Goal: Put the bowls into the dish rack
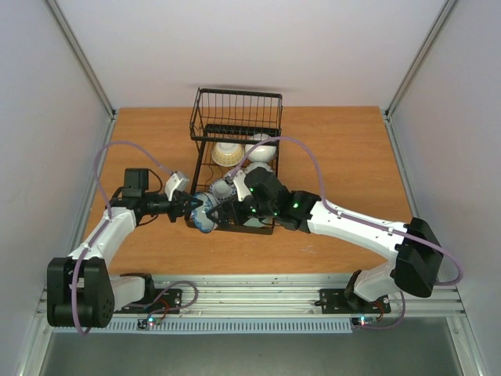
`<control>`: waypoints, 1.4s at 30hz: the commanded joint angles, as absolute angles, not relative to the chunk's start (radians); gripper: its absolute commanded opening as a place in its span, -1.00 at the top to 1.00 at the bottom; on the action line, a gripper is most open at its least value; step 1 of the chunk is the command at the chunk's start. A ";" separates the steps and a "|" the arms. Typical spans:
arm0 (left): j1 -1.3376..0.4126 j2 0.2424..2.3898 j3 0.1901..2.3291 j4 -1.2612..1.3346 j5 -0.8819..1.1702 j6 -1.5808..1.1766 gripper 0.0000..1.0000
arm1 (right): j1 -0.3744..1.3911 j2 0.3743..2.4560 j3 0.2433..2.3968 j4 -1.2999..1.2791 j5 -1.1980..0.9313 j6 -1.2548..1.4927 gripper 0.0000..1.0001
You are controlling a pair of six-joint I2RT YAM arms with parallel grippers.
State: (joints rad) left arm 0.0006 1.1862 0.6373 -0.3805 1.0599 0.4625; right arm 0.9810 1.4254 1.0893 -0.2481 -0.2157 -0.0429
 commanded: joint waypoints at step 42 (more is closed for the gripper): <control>0.005 1.160 0.676 -0.480 1.177 0.574 0.99 | 0.977 1.478 0.976 0.058 -0.391 0.094 0.32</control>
State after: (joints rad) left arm 0.0086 1.1599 0.6441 -0.4736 1.0996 0.5758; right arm 0.9764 1.5005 0.9802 0.0006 -0.3592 0.1123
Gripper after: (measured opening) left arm 0.063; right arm 0.568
